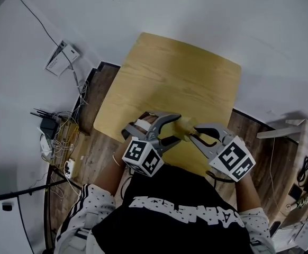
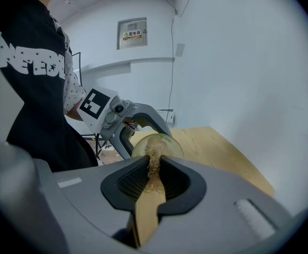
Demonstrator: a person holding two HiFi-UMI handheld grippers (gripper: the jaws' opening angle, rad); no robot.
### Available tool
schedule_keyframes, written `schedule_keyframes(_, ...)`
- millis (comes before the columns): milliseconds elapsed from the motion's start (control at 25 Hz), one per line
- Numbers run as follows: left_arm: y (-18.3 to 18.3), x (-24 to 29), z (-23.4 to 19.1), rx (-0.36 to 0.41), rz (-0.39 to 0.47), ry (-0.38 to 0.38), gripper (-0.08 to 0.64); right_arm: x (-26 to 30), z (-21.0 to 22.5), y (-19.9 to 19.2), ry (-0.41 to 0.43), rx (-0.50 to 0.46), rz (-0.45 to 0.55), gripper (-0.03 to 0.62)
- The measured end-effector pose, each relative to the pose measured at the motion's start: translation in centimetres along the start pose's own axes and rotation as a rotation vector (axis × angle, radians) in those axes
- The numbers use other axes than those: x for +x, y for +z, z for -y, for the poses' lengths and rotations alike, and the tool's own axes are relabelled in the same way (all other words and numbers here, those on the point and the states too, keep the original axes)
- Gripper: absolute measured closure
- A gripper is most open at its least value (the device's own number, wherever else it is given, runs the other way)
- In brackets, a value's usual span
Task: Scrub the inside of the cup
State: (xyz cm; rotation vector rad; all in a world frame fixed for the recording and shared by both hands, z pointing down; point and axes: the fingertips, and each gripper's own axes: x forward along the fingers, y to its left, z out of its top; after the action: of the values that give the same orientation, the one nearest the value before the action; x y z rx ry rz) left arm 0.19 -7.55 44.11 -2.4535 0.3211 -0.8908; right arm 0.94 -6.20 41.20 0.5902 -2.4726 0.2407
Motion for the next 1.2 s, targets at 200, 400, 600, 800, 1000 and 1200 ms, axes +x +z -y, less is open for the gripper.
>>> schedule_keyframes(200, -3.0, -0.8, -1.7, -0.067, 0.017, -0.014, 0.230, 0.3, 1.0, 1.1, -0.048, 0.091, 0.035, 0.522)
schedule_keyframes(400, -5.3, -0.9, -3.6, -0.105, 0.048, -0.035, 0.230, -0.4, 2.6, 3.0, -0.161, 0.182, 0.114, 0.522)
schedule_keyframes(600, -6.7, 0.4, -4.4, -0.130, 0.081, -0.068, 0.230, -1.2, 4.6, 3.3, -0.322, 0.293, 0.163, 0.522)
schedule_keyframes(800, -7.5, 2.5, -4.4, -0.166, 0.125, -0.120, 0.230, -1.9, 5.5, 1.9, -0.468, 0.395, 0.169, 0.520)
schedule_keyframes(1000, -8.5, 5.2, -3.8, -0.221, 0.148, -0.167, 0.230, -2.8, 5.6, 0.5, -0.564, 0.498, 0.170, 0.520)
schedule_keyframes(1200, -9.0, 7.2, -3.4, -0.261, 0.187, -0.211, 0.230, -3.3, 5.5, 0.0, -0.653, 0.555, 0.170, 0.520)
